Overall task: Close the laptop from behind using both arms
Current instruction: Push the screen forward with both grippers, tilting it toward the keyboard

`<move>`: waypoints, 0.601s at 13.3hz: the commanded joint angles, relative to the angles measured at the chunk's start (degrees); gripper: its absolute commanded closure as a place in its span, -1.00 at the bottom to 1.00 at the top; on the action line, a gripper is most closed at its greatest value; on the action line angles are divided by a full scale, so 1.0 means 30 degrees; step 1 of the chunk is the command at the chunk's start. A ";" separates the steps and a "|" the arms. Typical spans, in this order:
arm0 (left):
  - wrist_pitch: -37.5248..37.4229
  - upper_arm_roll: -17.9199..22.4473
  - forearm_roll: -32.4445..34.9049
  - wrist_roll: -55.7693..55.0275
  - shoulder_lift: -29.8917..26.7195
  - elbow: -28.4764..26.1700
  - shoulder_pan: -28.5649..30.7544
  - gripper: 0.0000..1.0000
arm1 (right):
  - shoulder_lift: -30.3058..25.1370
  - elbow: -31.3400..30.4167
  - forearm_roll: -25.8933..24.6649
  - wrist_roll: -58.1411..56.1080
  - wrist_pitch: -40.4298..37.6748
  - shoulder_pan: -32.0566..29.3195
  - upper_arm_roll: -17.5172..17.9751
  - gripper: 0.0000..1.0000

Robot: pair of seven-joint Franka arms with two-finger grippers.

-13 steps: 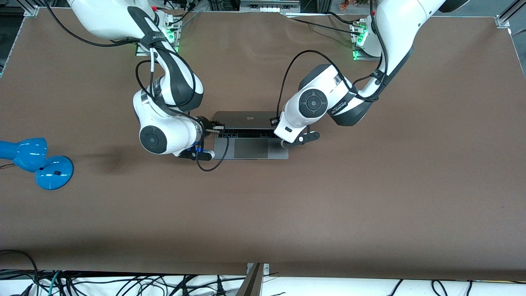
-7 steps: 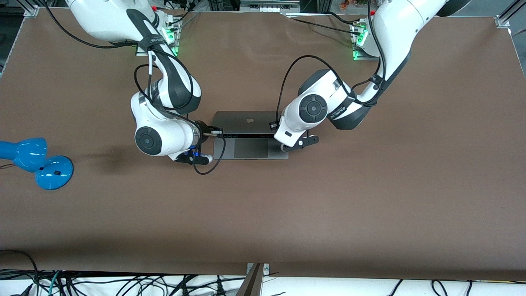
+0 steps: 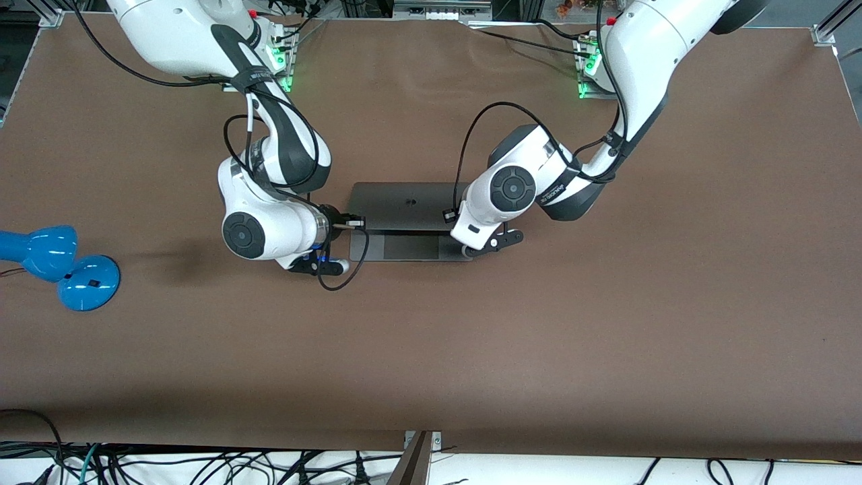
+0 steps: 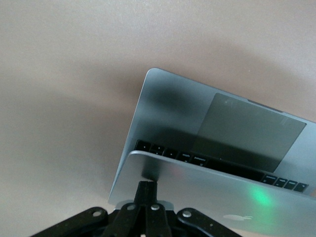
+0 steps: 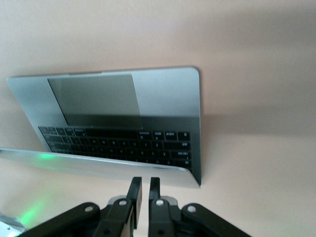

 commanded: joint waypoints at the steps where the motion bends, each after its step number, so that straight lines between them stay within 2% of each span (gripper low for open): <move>1: 0.0125 0.0214 0.0632 -0.0150 0.0517 0.0712 -0.0357 1.00 | 0.0368 0.0148 -0.0172 -0.0375 0.0764 -0.0094 0.0074 0.75; 5: 0.0213 0.0302 0.0632 -0.0121 0.0604 0.0712 -0.0357 1.00 | 0.0866 0.0148 -0.0173 -0.0638 0.1763 -0.0094 0.0074 0.96; 8: 0.0446 0.0331 0.0632 -0.0121 0.0634 0.0712 -0.0357 1.00 | 0.0925 0.0148 -0.0173 -0.0639 0.2230 -0.0094 0.0045 1.00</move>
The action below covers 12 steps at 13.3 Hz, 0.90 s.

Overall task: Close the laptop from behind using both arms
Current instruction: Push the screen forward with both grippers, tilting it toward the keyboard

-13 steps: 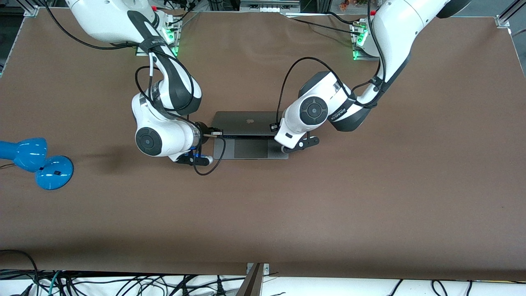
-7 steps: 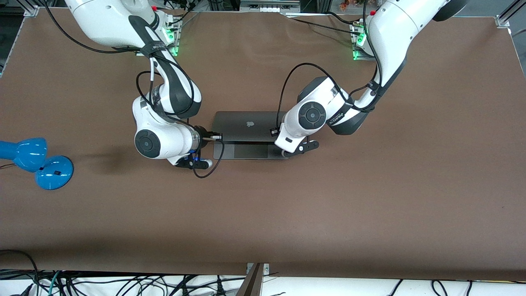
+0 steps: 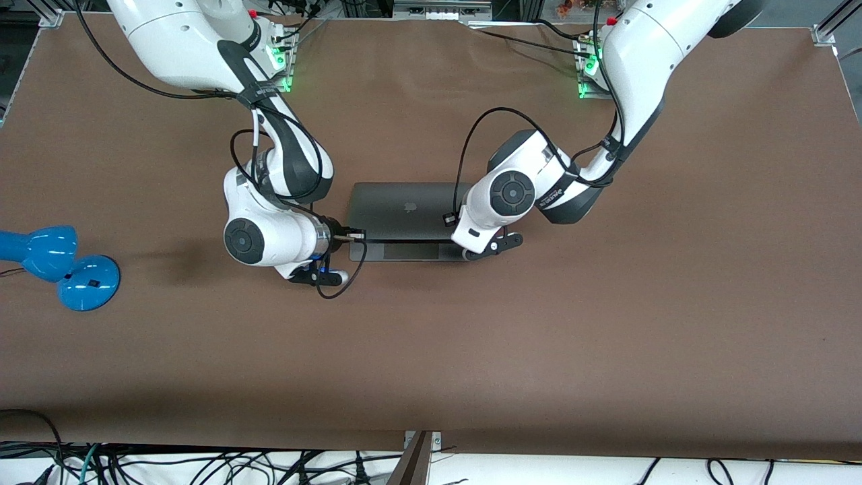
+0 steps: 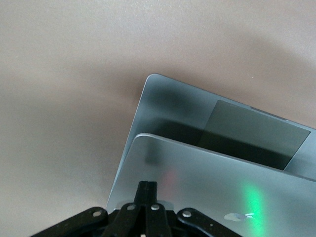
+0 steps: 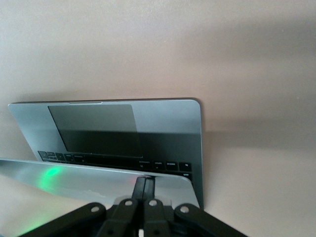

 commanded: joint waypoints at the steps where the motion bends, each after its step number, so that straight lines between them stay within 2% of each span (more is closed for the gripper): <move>1: 0.0149 0.0141 0.0660 -0.0121 0.0504 0.0621 -0.0289 1.00 | 0.0261 0.0153 -0.0201 -0.0289 0.0647 -0.0091 -0.0058 1.00; 4: 0.0675 0.0228 0.0661 -0.0151 0.0738 0.0621 -0.0347 1.00 | 0.0496 0.0153 -0.0172 -0.0638 0.0914 -0.0062 -0.0089 1.00; 8: 0.0676 0.1866 0.0602 -0.0121 0.1206 0.1437 -0.1839 1.00 | 0.0526 0.0124 -0.0142 -0.0875 0.0914 -0.0062 -0.0206 1.00; 12: 0.0676 0.1928 0.0631 -0.0121 0.1588 0.1704 -0.1900 1.00 | 0.0760 0.0124 -0.0172 -0.0904 0.1117 -0.0032 -0.0206 1.00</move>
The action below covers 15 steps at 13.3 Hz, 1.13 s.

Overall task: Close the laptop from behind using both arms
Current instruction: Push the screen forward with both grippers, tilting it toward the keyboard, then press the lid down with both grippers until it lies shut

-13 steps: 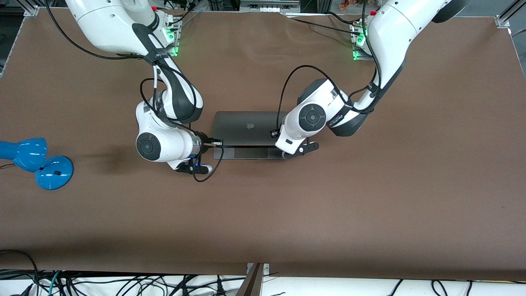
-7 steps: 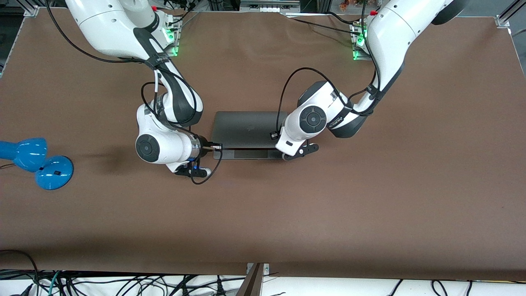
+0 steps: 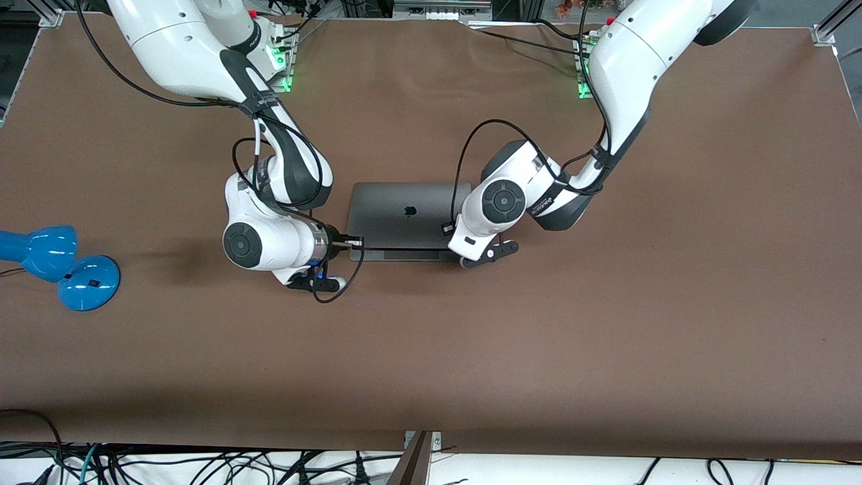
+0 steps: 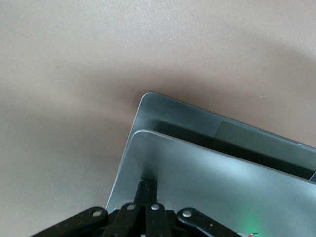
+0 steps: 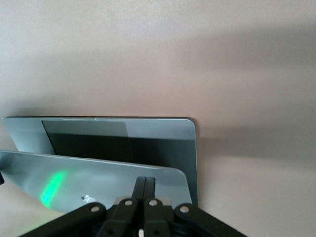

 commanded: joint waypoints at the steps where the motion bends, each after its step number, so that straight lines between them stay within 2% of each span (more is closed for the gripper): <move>1: -0.0069 0.0184 0.0630 -0.0122 0.0723 0.1021 -0.0303 1.00 | 0.0304 0.0155 -0.0167 -0.0331 0.0443 -0.0028 0.0021 1.00; 15: 0.0516 0.0975 0.0630 -0.0122 0.1339 0.1285 -0.0771 1.00 | 0.1593 0.0126 -0.0167 -0.0914 0.2964 0.0118 0.0021 1.00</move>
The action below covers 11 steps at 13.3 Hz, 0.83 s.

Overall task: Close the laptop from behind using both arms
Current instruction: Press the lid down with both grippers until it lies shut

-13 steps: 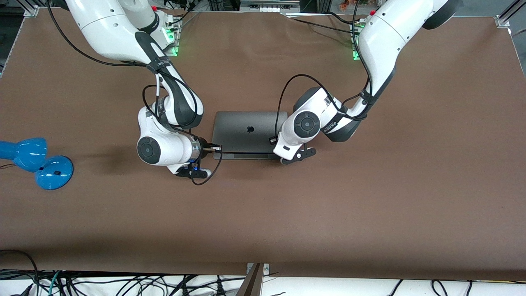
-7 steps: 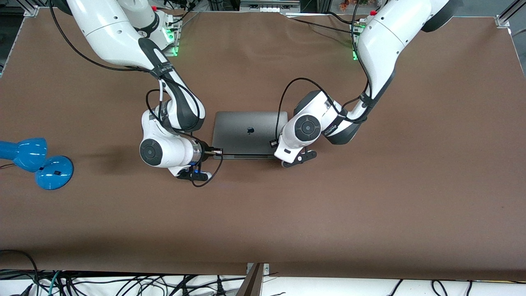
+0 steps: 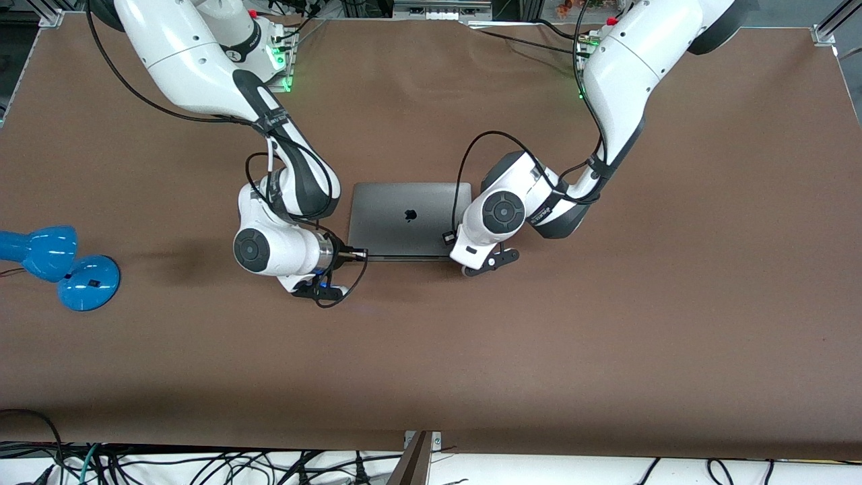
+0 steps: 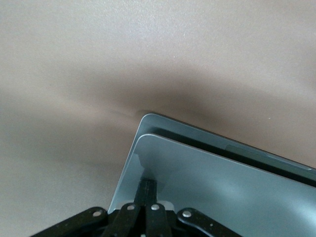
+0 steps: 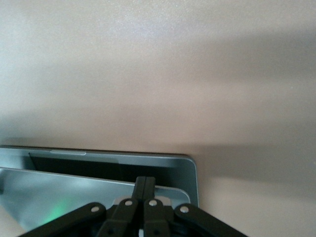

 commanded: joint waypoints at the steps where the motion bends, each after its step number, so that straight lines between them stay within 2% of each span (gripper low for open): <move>1: 0.0330 0.0246 0.0630 -0.0123 0.0640 0.0790 -0.0380 1.00 | 0.0324 0.0131 -0.0094 -0.0617 0.0367 -0.0013 0.0025 1.00; 11: 0.0917 0.1095 0.0630 -0.0123 0.1284 0.1142 -0.1171 1.00 | 0.0851 0.0131 -0.0152 -0.0647 0.0892 -0.0014 0.0025 1.00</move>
